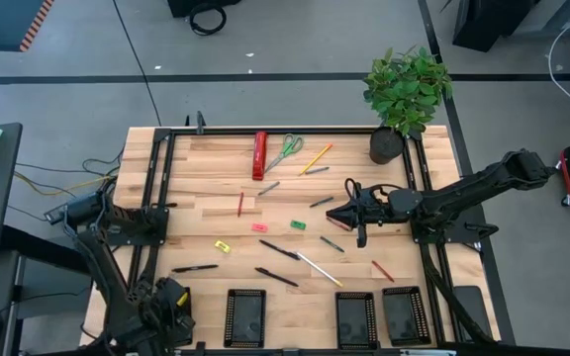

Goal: Sort crayons/erasers/pens/pencils in bins
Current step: Put the yellow pen into the left black bin, then put the bottom left black pen into the left black bin, then put the top black pen into the left black bin

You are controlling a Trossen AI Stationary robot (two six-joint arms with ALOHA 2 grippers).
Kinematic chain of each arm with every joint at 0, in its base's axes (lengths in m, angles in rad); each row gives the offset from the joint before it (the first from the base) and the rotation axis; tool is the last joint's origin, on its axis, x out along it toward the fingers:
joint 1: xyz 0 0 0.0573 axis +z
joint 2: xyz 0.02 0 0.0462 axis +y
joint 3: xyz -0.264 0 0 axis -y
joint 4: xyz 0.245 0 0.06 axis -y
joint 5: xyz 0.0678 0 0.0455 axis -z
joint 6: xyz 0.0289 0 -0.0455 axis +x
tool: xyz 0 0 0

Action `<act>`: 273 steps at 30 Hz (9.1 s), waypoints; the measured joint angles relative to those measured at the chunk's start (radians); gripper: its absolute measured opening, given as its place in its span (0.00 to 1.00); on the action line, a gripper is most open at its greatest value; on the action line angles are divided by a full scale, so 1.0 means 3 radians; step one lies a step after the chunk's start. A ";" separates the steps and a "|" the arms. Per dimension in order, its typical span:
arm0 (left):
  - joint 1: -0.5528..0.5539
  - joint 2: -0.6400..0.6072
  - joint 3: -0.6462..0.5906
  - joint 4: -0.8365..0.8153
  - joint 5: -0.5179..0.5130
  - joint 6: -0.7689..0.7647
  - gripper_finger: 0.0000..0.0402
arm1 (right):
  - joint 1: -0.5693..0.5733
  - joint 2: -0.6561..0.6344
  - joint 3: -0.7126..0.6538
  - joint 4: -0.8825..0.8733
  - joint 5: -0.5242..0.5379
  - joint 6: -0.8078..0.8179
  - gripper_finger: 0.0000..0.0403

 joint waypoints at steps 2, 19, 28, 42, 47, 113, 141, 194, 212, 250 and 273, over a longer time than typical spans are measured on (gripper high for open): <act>0.0000 0.0000 0.0000 0.0022 0.0001 0.0000 0.22 | 0.0000 0.0000 0.0000 0.0001 0.0001 -0.0001 0.03; 0.0843 -0.0395 0.0069 -0.0500 0.0074 0.1846 0.33 | 0.0000 0.0000 0.0001 0.0021 0.0004 -0.0263 0.03; 0.1656 -0.0476 -0.0359 -0.0273 0.0326 0.3677 0.28 | 0.0001 0.0000 0.0004 -0.0008 -0.0008 -0.0441 0.03; 0.1864 -0.0943 -0.1425 0.0772 0.0749 0.4141 0.30 | 0.0025 0.0003 0.0006 -0.0300 -0.0038 -0.0416 0.03; 0.1918 -0.0991 -0.1730 0.0985 0.0828 0.4183 0.35 | 0.0023 0.0003 0.0006 -0.0296 0.0007 -0.0440 0.03; 0.0902 -0.0988 -0.0322 -0.0098 -0.0005 0.1242 0.10 | 0.0023 0.0000 0.0006 -0.0270 0.0076 -0.0178 0.03; -0.0046 -0.0218 -0.0324 0.0670 0.0012 -0.0247 0.12 | 0.0023 0.0000 0.0006 -0.0065 0.0144 -0.0111 0.03; 0.2095 -0.0362 -0.0250 0.0705 0.0033 0.4045 0.23 | 0.0069 0.0001 0.0009 -0.0166 0.0168 -0.0252 0.03; 0.3730 -0.0226 0.0100 0.1222 0.0579 0.6582 0.23 | 0.0066 0.0000 0.0012 -0.0354 0.0145 -0.0794 0.03; 0.3379 0.0983 0.0112 0.2382 0.0770 0.7069 0.16 | 0.0069 0.0001 0.0009 -0.2106 0.0057 -0.0538 0.03; 0.3110 0.0978 0.1246 0.0458 0.0450 0.6479 0.10 | 0.0066 0.0001 0.0009 -0.1788 0.0083 -0.0843 0.03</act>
